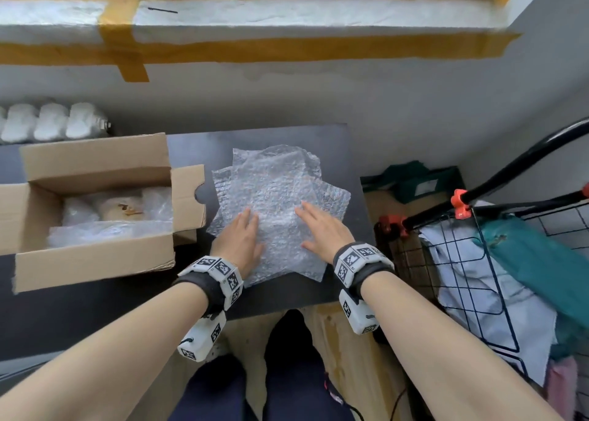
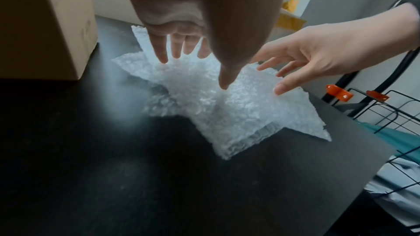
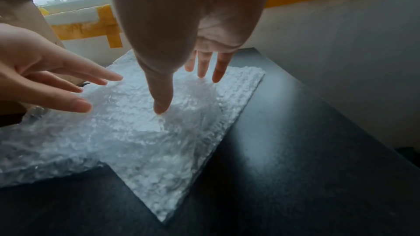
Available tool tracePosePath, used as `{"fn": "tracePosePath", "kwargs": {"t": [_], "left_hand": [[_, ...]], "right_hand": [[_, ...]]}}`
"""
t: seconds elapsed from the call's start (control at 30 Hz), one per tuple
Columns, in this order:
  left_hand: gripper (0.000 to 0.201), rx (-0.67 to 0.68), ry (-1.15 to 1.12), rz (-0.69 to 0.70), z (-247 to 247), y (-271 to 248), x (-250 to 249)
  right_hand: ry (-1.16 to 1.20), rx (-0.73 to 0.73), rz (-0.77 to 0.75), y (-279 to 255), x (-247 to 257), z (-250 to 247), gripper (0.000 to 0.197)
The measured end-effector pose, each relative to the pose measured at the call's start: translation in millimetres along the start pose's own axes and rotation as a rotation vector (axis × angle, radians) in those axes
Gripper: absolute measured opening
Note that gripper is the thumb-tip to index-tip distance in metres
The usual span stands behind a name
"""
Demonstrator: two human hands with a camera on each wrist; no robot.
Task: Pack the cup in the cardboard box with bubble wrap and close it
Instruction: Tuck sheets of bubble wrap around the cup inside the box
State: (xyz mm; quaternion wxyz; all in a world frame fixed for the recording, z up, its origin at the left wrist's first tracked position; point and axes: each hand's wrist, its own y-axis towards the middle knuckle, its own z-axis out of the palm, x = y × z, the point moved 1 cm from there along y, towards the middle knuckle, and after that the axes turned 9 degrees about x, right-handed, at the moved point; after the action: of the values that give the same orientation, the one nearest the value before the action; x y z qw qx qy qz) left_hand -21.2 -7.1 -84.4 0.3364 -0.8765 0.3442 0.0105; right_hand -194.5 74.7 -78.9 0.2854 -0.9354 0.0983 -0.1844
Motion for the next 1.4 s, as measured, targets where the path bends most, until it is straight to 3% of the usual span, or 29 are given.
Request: {"fn": "tracePosePath", "kwargs": {"t": [0.17, 0.33, 0.47, 0.67, 0.9, 1.1, 1.23, 1.4], "left_hand": [[0.034, -0.071, 0.010, -0.011, 0.4, 2.9, 2.9], [0.010, -0.204, -0.040, 0.012, -2.6, 1.8, 4.3], [0.016, -0.241, -0.033, 0.014, -18.3, -8.6, -4.4], [0.023, -0.309, -0.051, 0.079, -44.5, -22.5, -15.2], [0.027, -0.472, -0.064, 0.236, -106.7, -48.6, -12.4], [0.016, -0.667, -0.021, 0.364, -156.7, -93.9, 28.2], [0.005, -0.800, 0.019, 0.371, -175.1, -137.4, 73.5], [0.021, -0.812, 0.028, 0.336, -171.6, -173.3, 136.7]], "right_hand": [[-0.019, -0.053, -0.014, 7.9, -1.7, 0.7, 0.070], [-0.016, -0.130, -0.007, 5.8, 1.0, -6.7, 0.028], [-0.037, -0.186, 0.024, -1.1, 8.0, -14.3, 0.013], [-0.035, -0.312, 0.154, -26.2, 16.1, -41.5, 0.012], [-0.046, -0.569, 0.113, -53.7, 38.0, -86.8, 0.024], [-0.080, -0.848, 0.031, -76.0, 103.9, -120.0, 0.014], [-0.049, -0.854, -0.028, -79.2, 161.1, -127.2, 0.011], [-0.078, -0.790, -0.101, -63.8, 226.3, -112.6, 0.014]]}}
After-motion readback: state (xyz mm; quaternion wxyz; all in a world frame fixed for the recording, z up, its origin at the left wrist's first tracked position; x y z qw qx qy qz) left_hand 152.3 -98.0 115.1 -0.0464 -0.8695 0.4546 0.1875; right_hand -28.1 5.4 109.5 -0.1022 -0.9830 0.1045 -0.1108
